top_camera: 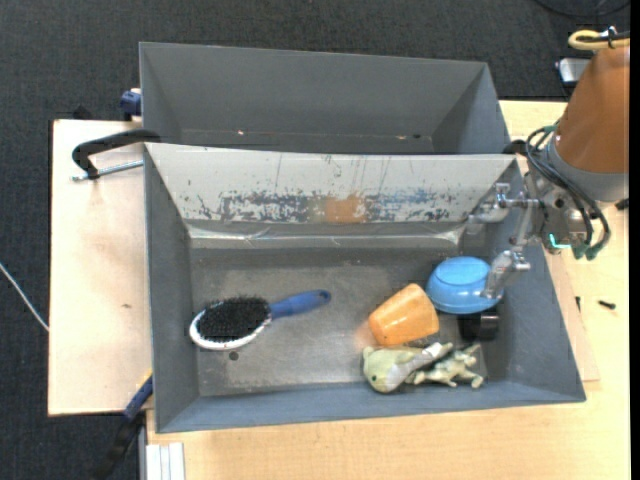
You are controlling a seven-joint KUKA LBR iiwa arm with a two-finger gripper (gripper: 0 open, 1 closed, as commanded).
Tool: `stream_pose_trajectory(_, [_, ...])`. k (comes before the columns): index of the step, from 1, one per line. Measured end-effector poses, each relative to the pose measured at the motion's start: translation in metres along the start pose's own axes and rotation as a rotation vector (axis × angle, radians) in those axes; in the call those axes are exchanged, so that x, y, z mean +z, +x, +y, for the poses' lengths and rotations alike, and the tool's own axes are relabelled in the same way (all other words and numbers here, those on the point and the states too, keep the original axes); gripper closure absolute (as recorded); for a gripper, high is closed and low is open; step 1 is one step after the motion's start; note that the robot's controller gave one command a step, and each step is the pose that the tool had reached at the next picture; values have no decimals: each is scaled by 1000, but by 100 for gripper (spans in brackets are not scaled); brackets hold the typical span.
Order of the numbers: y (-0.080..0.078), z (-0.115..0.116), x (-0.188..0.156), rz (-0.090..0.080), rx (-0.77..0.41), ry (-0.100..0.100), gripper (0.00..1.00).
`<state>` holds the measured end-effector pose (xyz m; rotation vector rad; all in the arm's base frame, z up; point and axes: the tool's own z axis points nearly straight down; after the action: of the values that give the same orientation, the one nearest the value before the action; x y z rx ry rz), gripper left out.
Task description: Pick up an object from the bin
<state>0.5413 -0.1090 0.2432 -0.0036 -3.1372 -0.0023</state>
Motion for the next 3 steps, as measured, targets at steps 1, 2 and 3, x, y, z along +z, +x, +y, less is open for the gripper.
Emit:
stream_pose_trajectory(1, [3, 61, 116, 0, -248, -2, 0])
stream_pose_trajectory(2, [-4, 56, 174, -8, -267, 1, 0])
stream_pose_trajectory(3, [-5, 56, 169, -12, -269, 3, 100])
